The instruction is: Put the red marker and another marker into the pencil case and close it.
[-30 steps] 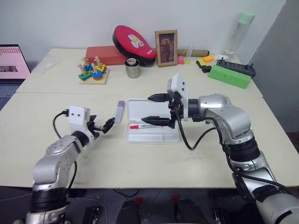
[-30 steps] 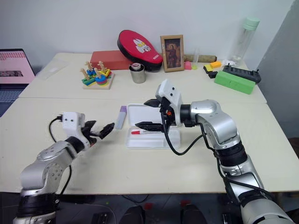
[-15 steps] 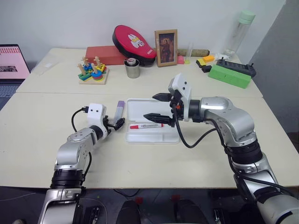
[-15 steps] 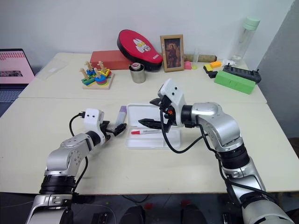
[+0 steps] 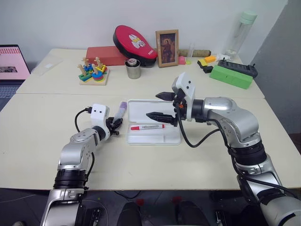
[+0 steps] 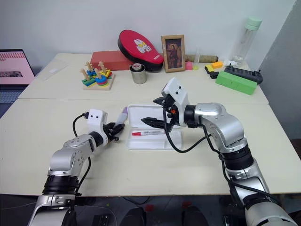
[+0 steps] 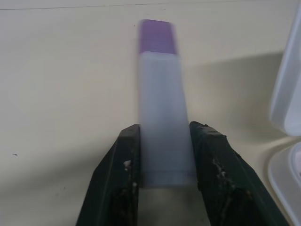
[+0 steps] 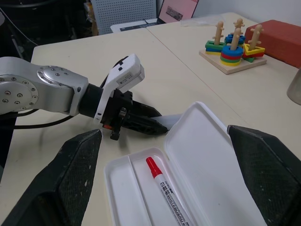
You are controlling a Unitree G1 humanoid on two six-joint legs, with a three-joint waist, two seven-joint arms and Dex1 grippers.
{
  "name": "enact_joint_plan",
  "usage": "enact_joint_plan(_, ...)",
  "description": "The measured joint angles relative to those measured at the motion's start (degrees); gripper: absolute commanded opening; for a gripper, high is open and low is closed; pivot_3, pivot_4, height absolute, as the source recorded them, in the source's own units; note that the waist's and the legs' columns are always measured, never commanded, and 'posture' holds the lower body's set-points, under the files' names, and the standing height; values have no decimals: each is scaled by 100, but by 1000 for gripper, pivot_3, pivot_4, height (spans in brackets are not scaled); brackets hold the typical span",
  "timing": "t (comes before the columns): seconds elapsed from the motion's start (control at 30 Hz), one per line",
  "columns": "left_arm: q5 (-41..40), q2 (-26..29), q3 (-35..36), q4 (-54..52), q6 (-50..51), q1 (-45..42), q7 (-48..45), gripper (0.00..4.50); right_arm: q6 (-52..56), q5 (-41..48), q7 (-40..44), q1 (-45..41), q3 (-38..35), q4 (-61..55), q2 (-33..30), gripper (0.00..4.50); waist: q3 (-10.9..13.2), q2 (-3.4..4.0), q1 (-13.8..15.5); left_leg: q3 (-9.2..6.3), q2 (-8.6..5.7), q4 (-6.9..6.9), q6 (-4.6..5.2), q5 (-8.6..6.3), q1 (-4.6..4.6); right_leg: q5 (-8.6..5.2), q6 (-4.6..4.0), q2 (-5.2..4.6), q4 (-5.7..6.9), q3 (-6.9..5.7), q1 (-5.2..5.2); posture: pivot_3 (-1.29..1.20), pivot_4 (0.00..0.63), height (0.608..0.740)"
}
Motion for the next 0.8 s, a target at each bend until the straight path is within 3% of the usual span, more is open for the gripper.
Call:
enact_joint_plan(0.2, 43, -80, 108, 12, -277, 14, 150, 1210, -17, 4, 0, -1, 0, 2, -17, 4500, 0, 0, -2, 0, 1, 0, 0, 0, -1, 0, 0, 0, 1, 0, -2, 0, 150, 740)
enact_joint_plan(0.4, -399, 103, 899, -494, -1163, -31, -216, 1210, -72, 186, 213, 1, -167, -18, -309, 4500, 2, -1, 6, 0, 1, -1, -1, 0, -9, 0, 0, -1, -4, -1, -4, 0, 150, 740)
enact_joint_plan(0.57, -1164, 1295, 841, -1545, -972, -46, -2014, 1210, -15, 725, 681, 10, -686, -352, -931, 4500, 6, 4, 6, 5, -2, -5, -1, 0, -6, -1, 0, -6, -12, -1, 0, 0, 150, 740)
enact_joint_plan(0.7, -1127, 2240, 28, -1706, -678, 48, -3384, 1210, -3, 888, 1040, 312, -801, -453, -1567, 4500, 8, 8, -9, 6, 0, -5, 1, -1, -3, -3, 0, -3, -12, 2, -3, 0, 150, 740)
enact_joint_plan(0.8, -1016, 2515, -586, -1677, -554, 41, -4089, 1210, -21, 879, 1131, 495, -773, -466, -1793, 4500, 12, 12, -16, 6, 1, -4, 1, -1, -5, -4, 0, 0, -11, 6, -8, 0, 150, 740)
